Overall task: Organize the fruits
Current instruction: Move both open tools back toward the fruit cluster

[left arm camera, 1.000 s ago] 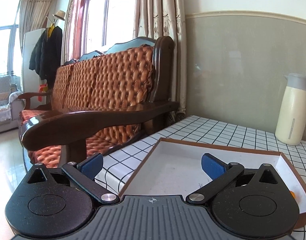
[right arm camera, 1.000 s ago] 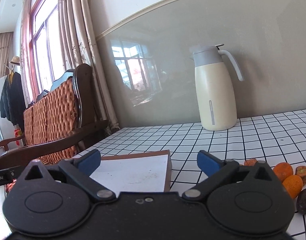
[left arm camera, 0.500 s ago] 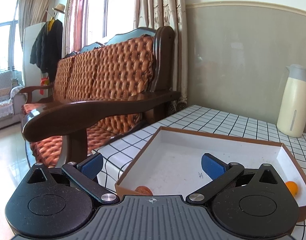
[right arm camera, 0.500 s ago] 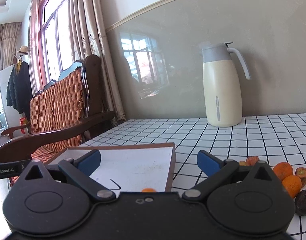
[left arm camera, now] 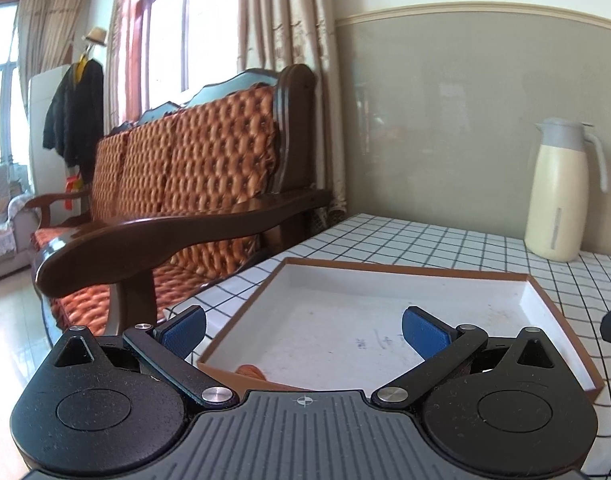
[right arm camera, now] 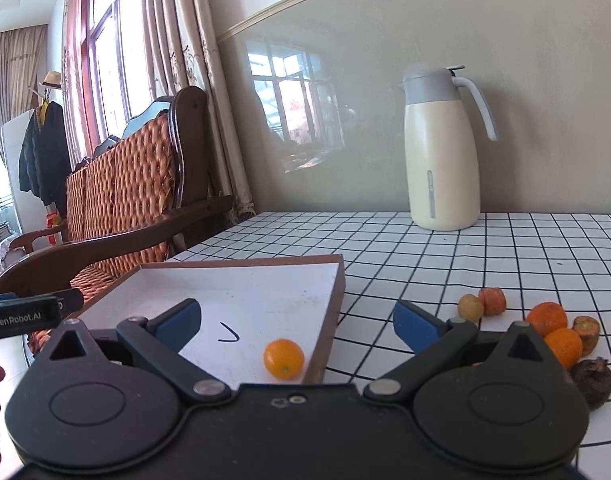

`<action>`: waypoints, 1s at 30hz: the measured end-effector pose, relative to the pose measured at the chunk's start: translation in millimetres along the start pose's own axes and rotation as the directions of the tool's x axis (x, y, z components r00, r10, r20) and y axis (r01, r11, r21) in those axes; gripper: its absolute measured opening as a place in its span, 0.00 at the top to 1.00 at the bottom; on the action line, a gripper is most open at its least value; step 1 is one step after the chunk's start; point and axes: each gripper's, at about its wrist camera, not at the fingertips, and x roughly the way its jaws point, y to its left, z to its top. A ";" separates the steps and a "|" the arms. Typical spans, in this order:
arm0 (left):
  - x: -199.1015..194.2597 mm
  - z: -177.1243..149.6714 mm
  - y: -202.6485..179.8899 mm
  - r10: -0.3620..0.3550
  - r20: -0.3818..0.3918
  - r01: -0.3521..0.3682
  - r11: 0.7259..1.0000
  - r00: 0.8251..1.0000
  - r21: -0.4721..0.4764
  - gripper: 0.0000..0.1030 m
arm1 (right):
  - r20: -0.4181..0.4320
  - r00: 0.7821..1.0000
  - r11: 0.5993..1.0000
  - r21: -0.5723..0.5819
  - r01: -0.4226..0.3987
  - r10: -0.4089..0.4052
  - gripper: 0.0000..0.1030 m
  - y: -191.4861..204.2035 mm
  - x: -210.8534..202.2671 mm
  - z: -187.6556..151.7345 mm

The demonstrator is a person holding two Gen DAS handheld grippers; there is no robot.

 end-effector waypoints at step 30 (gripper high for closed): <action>-35.1 -12.7 -107.8 -0.250 -0.023 0.251 0.962 0.968 0.103 0.00 | 0.027 0.973 0.973 0.047 0.228 -0.229 0.06 -84.0 -70.7 -6.2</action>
